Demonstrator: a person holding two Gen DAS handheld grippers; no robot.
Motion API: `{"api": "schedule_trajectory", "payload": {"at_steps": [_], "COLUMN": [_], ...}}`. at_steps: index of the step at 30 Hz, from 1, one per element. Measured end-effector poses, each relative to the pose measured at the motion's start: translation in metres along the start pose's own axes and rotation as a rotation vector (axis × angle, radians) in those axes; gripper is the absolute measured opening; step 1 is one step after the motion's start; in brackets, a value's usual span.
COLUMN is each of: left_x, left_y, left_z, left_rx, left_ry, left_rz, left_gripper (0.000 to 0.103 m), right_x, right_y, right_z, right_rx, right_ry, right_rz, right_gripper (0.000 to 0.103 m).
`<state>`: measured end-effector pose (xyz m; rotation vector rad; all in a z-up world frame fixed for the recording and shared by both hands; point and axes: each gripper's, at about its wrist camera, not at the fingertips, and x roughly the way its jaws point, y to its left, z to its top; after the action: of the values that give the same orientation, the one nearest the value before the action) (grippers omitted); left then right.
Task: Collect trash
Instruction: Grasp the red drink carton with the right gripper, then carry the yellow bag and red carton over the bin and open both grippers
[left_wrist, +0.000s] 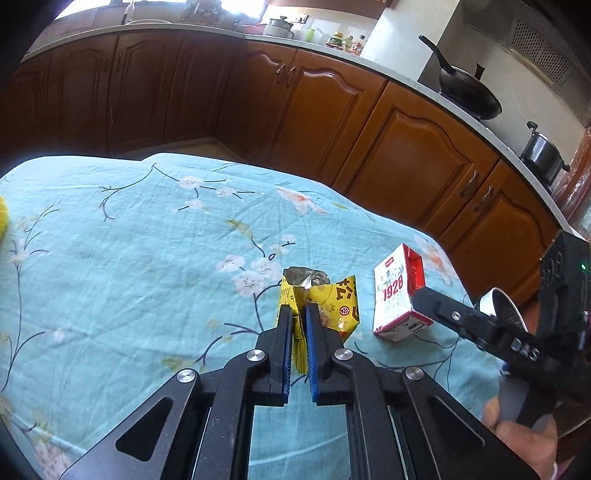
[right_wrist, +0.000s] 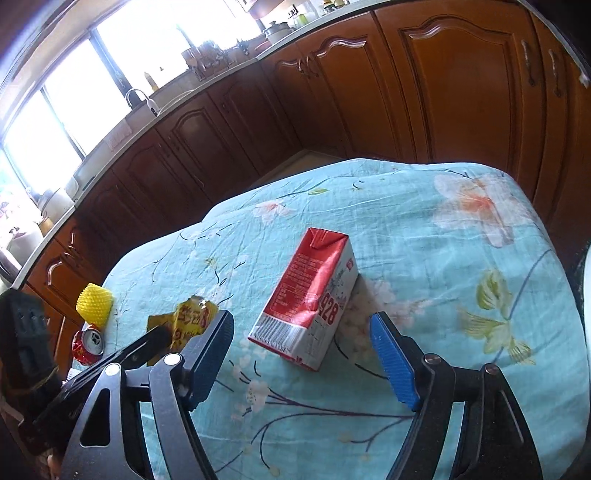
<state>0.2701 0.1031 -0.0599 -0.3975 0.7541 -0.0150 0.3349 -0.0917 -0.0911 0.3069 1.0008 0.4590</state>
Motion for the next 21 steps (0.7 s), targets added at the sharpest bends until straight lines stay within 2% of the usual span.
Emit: {"api": "schedule_trajectory", "payload": {"at_steps": [2, 3, 6, 7, 14, 21], "left_x": [-0.007, -0.010, -0.015, -0.018, -0.025, -0.022], "left_y": [0.000, 0.001, -0.002, -0.004, -0.030, -0.076], "left_z": [-0.005, -0.008, -0.013, -0.015, -0.022, -0.035], "left_rx": [-0.003, -0.004, -0.010, -0.009, 0.033, 0.119], "left_ry": [-0.007, -0.006, 0.003, 0.005, 0.012, 0.035], "left_rz": [0.012, 0.014, 0.013, 0.007, -0.034, -0.089], "left_gripper": [0.005, 0.005, 0.005, 0.005, 0.005, 0.005], "right_x": [0.011, 0.018, 0.027, 0.024, -0.024, -0.084], "right_y": [0.005, 0.007, 0.007, 0.004, -0.023, -0.055], "right_z": [0.004, 0.005, 0.006, 0.004, -0.013, -0.038], "right_rx": [-0.016, -0.024, -0.025, -0.021, 0.015, 0.062], "right_ry": [0.012, 0.023, 0.055, 0.049, -0.011, -0.073], "right_rz": [-0.023, -0.033, -0.054, -0.061, -0.035, -0.043], "right_gripper": [0.076, 0.072, 0.048, 0.033, 0.031, 0.031]}}
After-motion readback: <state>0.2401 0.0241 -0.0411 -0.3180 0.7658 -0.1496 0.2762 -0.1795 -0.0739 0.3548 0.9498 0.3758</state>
